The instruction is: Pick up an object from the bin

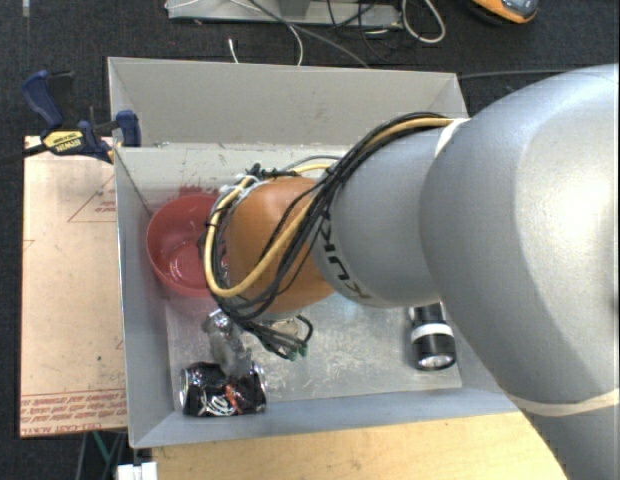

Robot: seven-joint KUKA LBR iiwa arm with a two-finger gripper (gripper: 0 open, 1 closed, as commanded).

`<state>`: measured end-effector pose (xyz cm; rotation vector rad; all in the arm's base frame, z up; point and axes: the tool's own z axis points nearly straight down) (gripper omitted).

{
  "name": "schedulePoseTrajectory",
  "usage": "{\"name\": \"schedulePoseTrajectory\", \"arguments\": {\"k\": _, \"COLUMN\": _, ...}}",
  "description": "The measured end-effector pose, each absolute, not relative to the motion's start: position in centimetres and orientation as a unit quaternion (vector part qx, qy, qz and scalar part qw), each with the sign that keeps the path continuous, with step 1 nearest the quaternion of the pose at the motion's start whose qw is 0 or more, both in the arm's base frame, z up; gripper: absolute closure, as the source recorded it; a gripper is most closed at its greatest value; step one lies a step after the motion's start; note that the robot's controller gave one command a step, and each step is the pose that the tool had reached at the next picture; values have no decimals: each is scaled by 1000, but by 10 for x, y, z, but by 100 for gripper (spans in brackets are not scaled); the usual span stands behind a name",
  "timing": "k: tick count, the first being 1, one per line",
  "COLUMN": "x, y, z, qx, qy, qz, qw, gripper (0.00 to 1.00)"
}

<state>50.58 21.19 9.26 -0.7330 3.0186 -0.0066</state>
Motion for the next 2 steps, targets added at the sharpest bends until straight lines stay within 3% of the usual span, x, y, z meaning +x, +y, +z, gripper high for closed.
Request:
{"name": "schedulePoseTrajectory", "arguments": {"k": 1, "x": 487, "y": 222, "z": 113, "qx": -266, "qy": 964, "qz": -2, "qw": 29, "gripper": 100}}
{"name": "schedulePoseTrajectory", "arguments": {"k": 2, "x": 507, "y": 228, "z": 79, "qx": -365, "qy": 930, "qz": -3, "qw": 40, "gripper": 100}}
